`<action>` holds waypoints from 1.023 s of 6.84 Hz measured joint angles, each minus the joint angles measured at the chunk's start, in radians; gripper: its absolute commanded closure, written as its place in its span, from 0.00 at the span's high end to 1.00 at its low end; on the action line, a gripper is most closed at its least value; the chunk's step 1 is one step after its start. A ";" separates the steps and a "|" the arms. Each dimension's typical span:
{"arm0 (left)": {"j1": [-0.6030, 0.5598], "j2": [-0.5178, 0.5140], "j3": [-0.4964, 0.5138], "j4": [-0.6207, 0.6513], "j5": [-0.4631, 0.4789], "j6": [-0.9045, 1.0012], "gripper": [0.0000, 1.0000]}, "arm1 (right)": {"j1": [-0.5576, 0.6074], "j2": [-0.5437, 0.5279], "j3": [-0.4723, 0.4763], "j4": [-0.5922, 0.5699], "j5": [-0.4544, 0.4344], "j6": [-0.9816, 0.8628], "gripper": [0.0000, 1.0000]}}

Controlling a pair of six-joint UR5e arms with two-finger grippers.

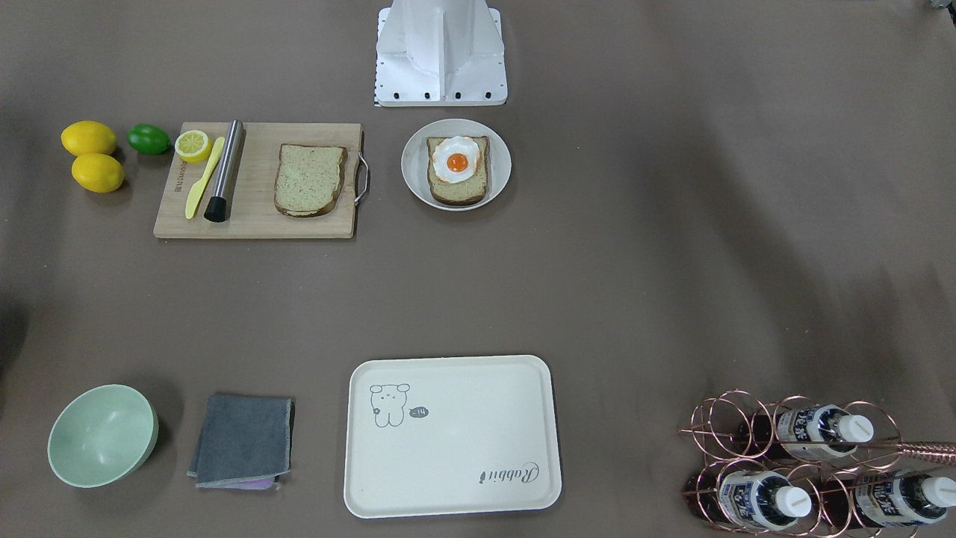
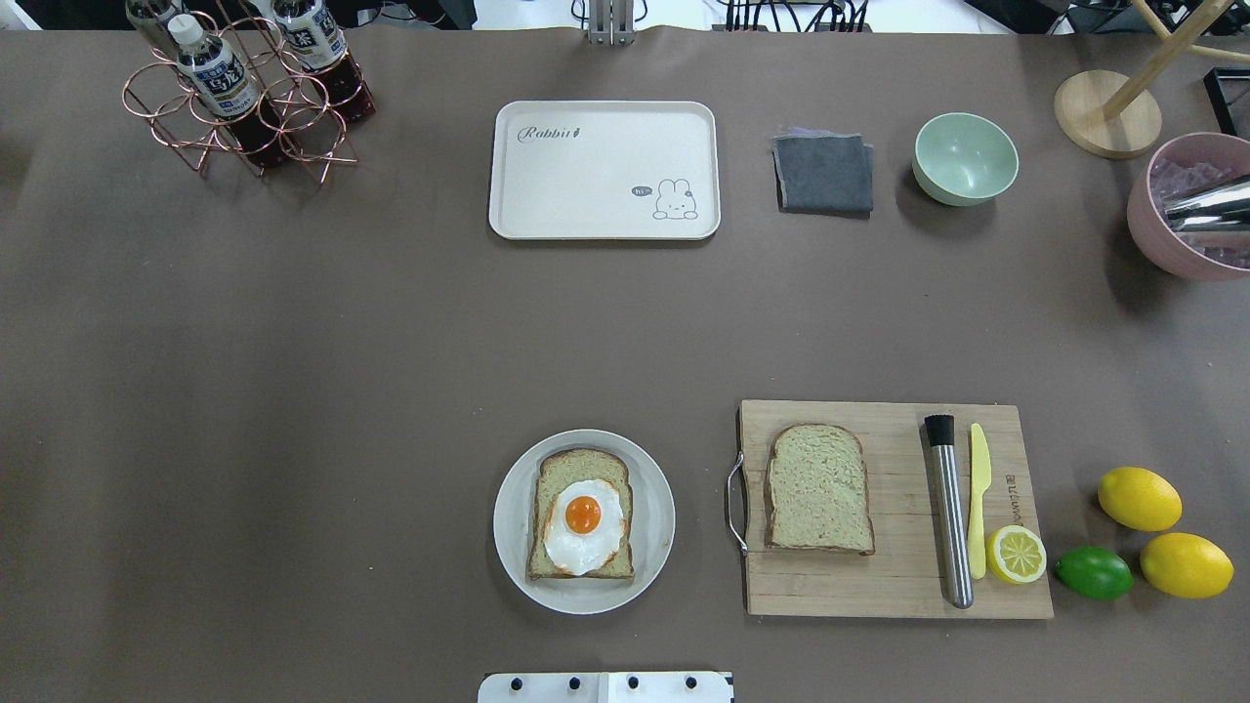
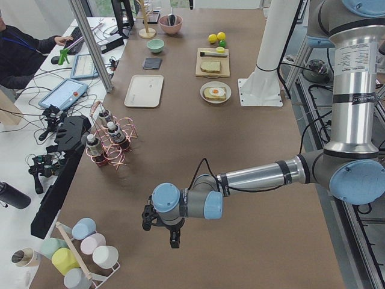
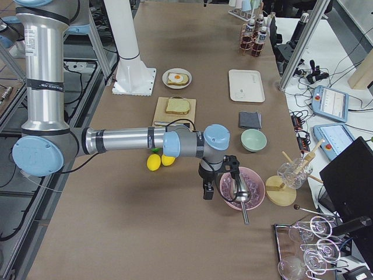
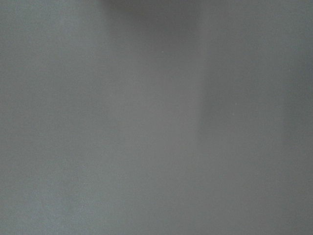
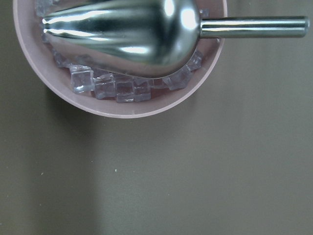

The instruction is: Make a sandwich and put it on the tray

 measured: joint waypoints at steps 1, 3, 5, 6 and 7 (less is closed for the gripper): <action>0.002 0.000 0.000 0.000 0.000 0.000 0.99 | 0.001 0.000 0.000 0.000 0.000 0.000 1.00; 0.004 0.000 -0.001 0.000 -0.001 -0.001 0.99 | 0.001 0.001 0.006 0.001 0.007 0.002 1.00; 0.005 -0.005 -0.002 0.000 -0.001 -0.003 0.99 | 0.001 0.002 0.008 0.000 0.012 0.004 1.00; 0.005 -0.009 -0.005 0.001 -0.003 -0.003 0.99 | 0.001 0.003 0.008 0.000 0.012 0.004 1.00; 0.005 -0.012 -0.007 0.001 -0.011 -0.003 0.99 | 0.001 0.002 0.007 0.000 0.012 0.005 1.00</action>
